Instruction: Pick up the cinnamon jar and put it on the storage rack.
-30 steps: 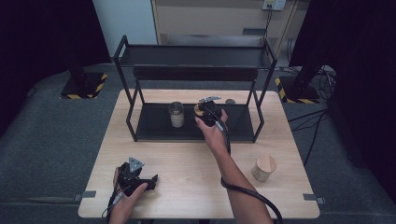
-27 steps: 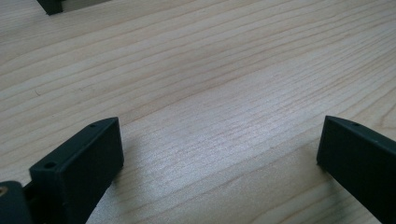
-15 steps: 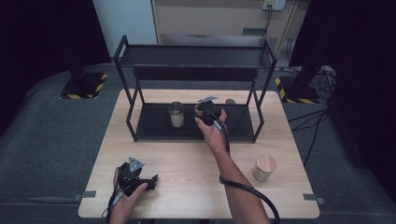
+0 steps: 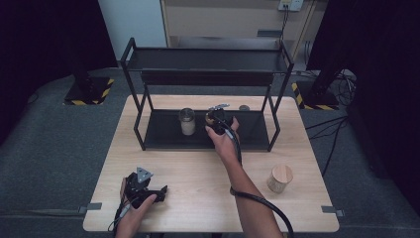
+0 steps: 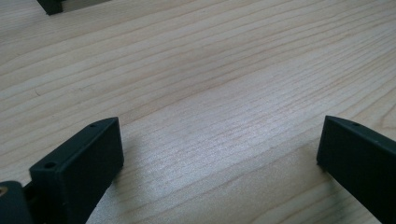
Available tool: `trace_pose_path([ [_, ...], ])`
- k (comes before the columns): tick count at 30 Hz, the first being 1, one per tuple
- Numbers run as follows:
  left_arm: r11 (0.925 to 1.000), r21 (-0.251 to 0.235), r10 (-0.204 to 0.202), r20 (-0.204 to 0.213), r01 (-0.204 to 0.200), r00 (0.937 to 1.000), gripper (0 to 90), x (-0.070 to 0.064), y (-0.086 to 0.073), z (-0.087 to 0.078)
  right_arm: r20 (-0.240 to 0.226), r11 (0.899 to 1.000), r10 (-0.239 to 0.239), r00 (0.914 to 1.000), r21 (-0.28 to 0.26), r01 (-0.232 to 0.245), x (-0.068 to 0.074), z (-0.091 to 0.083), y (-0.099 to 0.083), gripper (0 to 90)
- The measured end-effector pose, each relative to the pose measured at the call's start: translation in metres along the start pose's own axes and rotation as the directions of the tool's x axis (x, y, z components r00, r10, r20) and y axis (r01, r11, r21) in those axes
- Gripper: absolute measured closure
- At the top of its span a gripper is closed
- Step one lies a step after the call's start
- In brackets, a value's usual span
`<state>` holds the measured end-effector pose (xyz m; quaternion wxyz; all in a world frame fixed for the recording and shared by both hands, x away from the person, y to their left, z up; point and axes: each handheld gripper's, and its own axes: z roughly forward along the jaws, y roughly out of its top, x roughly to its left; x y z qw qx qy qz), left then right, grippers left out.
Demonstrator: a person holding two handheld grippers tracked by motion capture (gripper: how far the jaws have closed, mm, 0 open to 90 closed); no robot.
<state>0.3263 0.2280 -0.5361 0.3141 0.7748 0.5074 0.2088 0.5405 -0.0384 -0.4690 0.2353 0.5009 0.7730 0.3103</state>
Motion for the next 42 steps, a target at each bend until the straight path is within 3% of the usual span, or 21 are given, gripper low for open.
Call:
trace_pose_path([
  [25,1.0000,0.000,0.002,-0.001,-0.002,1.0000,0.0,0.000,0.000,0.000,-0.003,1.000,0.005,1.0000,0.011,-0.005,0.001,0.012,-0.009,25.3],
  [42,1.0000,0.000,0.000,-0.001,0.000,1.0000,0.0,0.000,0.000,0.000,-0.018,0.999,0.043,0.9989,-0.008,-0.043,-0.002,0.014,-0.012,25.3],
])
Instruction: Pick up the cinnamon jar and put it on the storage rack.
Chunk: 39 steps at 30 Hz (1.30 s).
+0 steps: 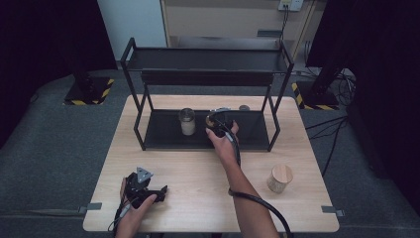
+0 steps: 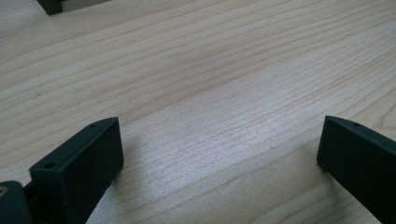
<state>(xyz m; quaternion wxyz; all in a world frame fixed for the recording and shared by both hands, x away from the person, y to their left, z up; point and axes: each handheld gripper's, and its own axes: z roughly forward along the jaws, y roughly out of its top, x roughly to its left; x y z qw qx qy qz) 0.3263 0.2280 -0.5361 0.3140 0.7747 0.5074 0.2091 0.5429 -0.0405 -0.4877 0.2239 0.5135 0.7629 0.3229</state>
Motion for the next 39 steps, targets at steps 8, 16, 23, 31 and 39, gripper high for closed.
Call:
trace_pose_path([
  [8,1.0000,0.000,0.000,0.000,0.000,1.0000,0.0,0.000,0.000,0.000,0.001,1.000,0.010,0.9999,-0.006,-0.010,-0.001,0.000,-0.001,25.2],
  [16,1.0000,0.000,0.000,0.000,0.000,1.0000,0.0,0.000,0.000,0.000,-0.002,1.000,0.001,1.0000,-0.013,-0.001,-0.001,0.000,-0.003,25.0],
  [23,1.0000,0.000,0.000,0.000,0.000,1.0000,0.0,0.000,0.000,0.000,0.000,1.000,0.003,1.0000,-0.011,-0.003,-0.002,0.000,-0.006,21.1],
  [31,1.0000,0.000,0.000,0.000,0.000,1.0000,0.0,0.000,0.000,0.000,-0.005,1.000,0.011,0.9999,-0.019,-0.011,-0.002,-0.003,-0.008,12.6],
  [39,1.0000,0.000,-0.001,0.000,0.001,1.0000,0.0,0.000,0.000,0.000,-0.024,0.999,0.018,0.9995,-0.043,-0.019,-0.003,-0.013,-0.006,6.0],
])
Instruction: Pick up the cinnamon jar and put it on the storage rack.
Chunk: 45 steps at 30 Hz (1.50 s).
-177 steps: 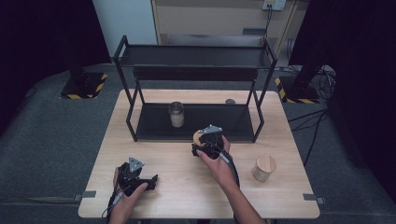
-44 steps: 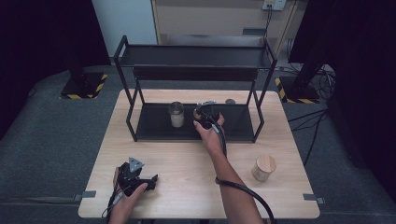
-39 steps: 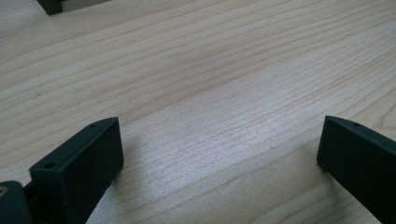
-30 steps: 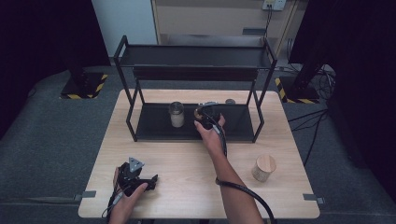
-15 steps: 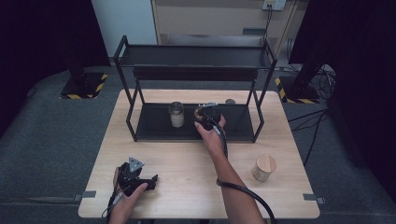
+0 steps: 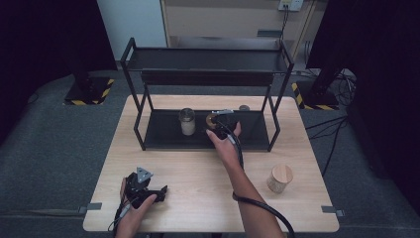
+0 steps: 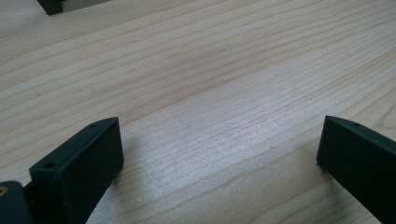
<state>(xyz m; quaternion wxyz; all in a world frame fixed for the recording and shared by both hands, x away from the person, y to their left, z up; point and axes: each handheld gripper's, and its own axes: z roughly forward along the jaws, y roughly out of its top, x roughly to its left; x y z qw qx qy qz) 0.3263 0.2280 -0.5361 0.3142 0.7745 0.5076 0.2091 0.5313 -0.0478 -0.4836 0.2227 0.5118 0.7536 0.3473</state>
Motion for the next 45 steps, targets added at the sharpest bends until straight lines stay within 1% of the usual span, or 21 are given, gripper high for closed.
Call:
trace_pose_path([
  [3,1.0000,-0.001,-0.001,0.000,0.001,1.0000,0.0,0.000,0.000,0.000,-0.003,1.000,-0.006,1.0000,-0.015,0.006,0.000,-0.006,0.001,5.3],
  [7,1.0000,0.000,0.000,0.000,0.000,1.0000,0.0,0.000,0.000,0.000,0.000,1.000,-0.002,1.0000,-0.019,0.002,-0.001,-0.011,0.001,5.1],
  [9,1.0000,0.000,0.000,0.000,0.000,1.0000,0.0,0.000,0.000,0.000,0.001,1.000,-0.013,0.9999,-0.029,0.013,-0.001,-0.017,0.002,5.0],
  [10,1.0000,0.000,0.000,0.000,0.000,1.0000,0.0,0.000,0.000,0.000,0.001,1.000,-0.013,0.9999,-0.029,0.013,-0.001,-0.017,0.002,5.0],
  [11,1.0000,0.000,0.000,0.000,0.000,1.0000,0.0,0.000,0.000,0.000,0.003,0.999,-0.024,0.9997,-0.033,0.024,0.000,-0.021,0.002,4.8],
  [13,1.0000,0.000,0.000,0.000,0.000,1.0000,0.0,0.000,0.000,0.000,0.000,0.999,-0.023,0.9997,-0.036,0.023,0.000,-0.023,0.003,4.7],
  [15,1.0000,0.000,0.000,0.000,0.000,1.0000,0.0,0.000,0.000,0.000,-0.006,0.998,-0.026,0.9996,-0.052,0.026,0.000,-0.028,0.004,4.6],
  [19,1.0000,0.000,0.000,0.000,0.000,1.0000,0.0,0.000,0.000,0.000,-0.006,0.998,-0.025,0.9997,-0.060,0.025,0.000,-0.034,0.005,4.3],
  [24,1.0000,0.000,0.000,0.000,0.000,1.0000,0.0,0.000,0.000,0.000,-0.013,0.996,-0.037,0.9992,-0.080,0.036,0.000,-0.046,0.009,3.9],
  [29,1.0000,0.000,0.000,0.000,0.000,1.0000,0.0,0.000,0.000,0.000,-0.016,0.995,-0.043,0.9989,-0.087,0.042,-0.001,-0.053,0.011,3.6],
  [33,1.0000,0.000,-0.001,0.000,0.001,1.0000,0.0,0.000,0.000,0.000,-0.023,0.996,-0.038,0.9990,-0.085,0.036,-0.002,-0.058,0.009,3.6],
  [37,1.0000,0.000,0.000,0.000,0.000,1.0000,0.0,0.000,0.000,0.000,-0.025,0.996,-0.047,0.9986,-0.083,0.045,-0.002,-0.063,0.006,3.6],
  [40,1.0000,0.000,0.000,0.000,0.000,1.0000,0.0,0.000,0.000,0.000,-0.028,0.995,-0.043,0.9987,-0.086,0.041,-0.003,-0.068,0.006,3.6],
  [45,1.0000,0.000,0.000,0.000,0.000,1.0000,0.0,0.000,0.000,0.000,-0.036,0.995,-0.051,0.9980,-0.093,0.048,-0.005,-0.079,0.004,3.6],
])
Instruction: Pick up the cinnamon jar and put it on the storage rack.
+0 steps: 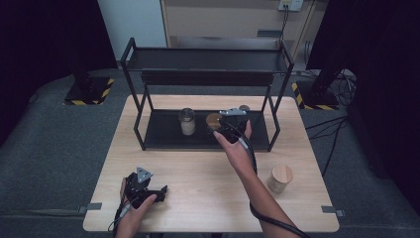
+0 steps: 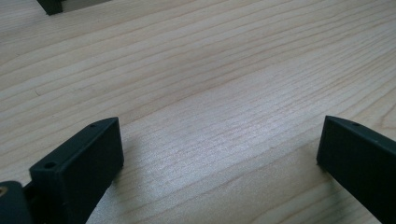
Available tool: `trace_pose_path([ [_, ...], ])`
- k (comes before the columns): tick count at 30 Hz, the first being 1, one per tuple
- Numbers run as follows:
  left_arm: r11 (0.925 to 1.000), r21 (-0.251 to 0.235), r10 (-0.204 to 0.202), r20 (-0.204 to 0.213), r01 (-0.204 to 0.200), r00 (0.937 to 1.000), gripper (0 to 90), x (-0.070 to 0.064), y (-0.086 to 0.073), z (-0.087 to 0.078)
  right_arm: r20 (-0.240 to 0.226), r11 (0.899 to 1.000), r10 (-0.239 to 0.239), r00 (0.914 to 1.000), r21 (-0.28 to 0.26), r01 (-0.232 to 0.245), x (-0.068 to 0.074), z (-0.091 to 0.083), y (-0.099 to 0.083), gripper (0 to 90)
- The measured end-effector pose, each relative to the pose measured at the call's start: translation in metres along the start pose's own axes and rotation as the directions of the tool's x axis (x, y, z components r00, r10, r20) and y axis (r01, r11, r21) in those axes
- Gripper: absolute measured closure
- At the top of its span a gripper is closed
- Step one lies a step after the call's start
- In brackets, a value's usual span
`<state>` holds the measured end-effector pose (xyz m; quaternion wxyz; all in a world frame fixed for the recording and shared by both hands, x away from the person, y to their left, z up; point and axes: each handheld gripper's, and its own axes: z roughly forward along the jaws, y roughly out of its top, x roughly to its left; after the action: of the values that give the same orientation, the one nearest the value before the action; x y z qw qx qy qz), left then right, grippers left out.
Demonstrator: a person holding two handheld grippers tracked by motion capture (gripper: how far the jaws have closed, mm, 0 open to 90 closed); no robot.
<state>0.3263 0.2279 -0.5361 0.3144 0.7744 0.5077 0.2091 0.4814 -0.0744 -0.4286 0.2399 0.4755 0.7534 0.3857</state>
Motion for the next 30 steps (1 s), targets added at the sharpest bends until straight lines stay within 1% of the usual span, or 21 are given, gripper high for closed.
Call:
trace_pose_path([
  [3,1.0000,0.000,0.000,0.000,0.000,1.0000,0.0,0.000,0.000,0.000,-0.003,1.000,0.003,1.0000,-0.007,-0.003,-0.001,-0.007,-0.001,3.4],
  [8,1.0000,0.000,0.000,0.000,0.000,1.0000,0.0,0.000,0.000,0.000,-0.007,1.000,-0.013,0.9999,-0.014,0.013,-0.002,-0.020,-0.005,3.4],
  [10,1.0000,0.000,0.000,0.000,0.000,1.0000,0.0,0.000,0.000,0.000,-0.010,1.000,-0.008,0.9999,-0.020,0.008,-0.003,-0.023,-0.006,3.6],
  [13,1.0000,0.000,0.000,0.000,0.000,1.0000,0.0,0.000,0.000,0.000,-0.013,1.000,-0.002,0.9999,-0.020,0.001,-0.006,-0.029,-0.010,3.6],
  [20,1.0000,0.000,0.000,0.000,0.000,1.0000,0.0,0.000,0.000,0.000,-0.011,1.000,-0.005,0.9999,-0.021,0.005,-0.012,-0.045,-0.018,3.5],
  [25,1.0000,0.000,0.000,0.000,0.000,1.0000,0.0,0.000,0.000,0.000,-0.016,1.000,-0.003,0.9999,-0.016,0.003,-0.014,-0.053,-0.024,3.5],
  [27,1.0000,0.000,0.000,0.000,0.000,1.0000,0.0,0.000,0.000,0.000,-0.018,1.000,-0.009,0.9998,-0.014,0.009,-0.015,-0.056,-0.026,3.5],
  [30,1.0000,0.000,0.000,0.000,0.000,1.0000,0.0,0.000,0.000,0.000,-0.021,1.000,-0.003,0.9998,-0.012,0.003,-0.016,-0.061,-0.029,3.5],
])
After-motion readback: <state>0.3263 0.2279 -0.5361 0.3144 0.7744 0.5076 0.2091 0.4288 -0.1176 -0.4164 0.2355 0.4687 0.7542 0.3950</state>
